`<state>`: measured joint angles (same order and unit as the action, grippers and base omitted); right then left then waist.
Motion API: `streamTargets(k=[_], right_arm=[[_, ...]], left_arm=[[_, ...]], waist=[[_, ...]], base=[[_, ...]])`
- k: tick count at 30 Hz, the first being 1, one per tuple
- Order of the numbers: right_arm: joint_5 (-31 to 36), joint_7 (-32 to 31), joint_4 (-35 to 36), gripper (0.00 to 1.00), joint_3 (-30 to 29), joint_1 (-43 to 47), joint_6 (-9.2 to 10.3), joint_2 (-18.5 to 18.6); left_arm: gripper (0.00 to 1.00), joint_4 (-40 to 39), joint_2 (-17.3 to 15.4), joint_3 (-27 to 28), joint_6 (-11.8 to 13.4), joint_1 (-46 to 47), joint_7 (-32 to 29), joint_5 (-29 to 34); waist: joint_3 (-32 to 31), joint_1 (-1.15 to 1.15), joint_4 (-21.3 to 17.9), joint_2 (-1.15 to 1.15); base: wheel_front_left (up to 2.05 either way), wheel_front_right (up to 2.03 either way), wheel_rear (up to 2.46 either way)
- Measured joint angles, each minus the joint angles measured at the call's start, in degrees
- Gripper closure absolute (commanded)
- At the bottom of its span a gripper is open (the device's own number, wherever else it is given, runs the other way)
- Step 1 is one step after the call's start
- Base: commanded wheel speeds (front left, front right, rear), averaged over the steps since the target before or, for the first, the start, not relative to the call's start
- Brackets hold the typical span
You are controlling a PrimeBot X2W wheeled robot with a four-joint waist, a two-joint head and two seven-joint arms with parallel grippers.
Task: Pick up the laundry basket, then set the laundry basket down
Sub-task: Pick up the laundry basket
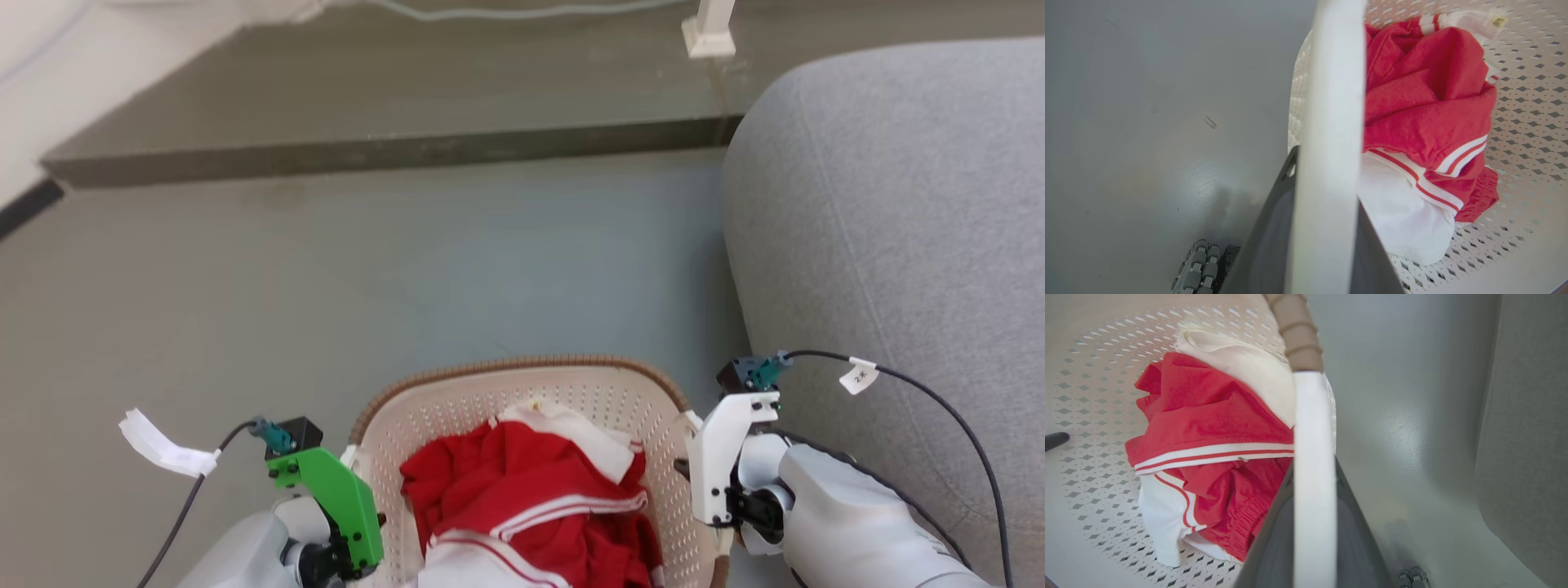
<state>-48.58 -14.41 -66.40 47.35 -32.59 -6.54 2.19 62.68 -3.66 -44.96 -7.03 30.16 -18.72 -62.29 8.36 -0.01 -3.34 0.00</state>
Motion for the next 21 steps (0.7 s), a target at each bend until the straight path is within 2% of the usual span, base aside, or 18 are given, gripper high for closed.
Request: streamTargets(k=[10, 21], right_arm=[[-1.04, -3.18, -0.22, 1.00, 0.60, 0.75, 0.00, 0.03], [-1.94, -4.74, -0.14, 1.00, 1.22, 0.74, 0.00, 0.10]], left_arm=[[1.00, 1.08, 0.40, 0.07, 0.00, -0.92, -2.56, -1.08], [1.00, 1.62, 0.52, 0.10, 0.00, -0.92, -3.94, -2.03]], waist=[[-5.97, 0.00, -0.60, 0.00], [-6.58, 0.00, -1.46, 0.00]], base=[[0.00, 0.00, 0.00], [0.00, 0.00, 0.00]])
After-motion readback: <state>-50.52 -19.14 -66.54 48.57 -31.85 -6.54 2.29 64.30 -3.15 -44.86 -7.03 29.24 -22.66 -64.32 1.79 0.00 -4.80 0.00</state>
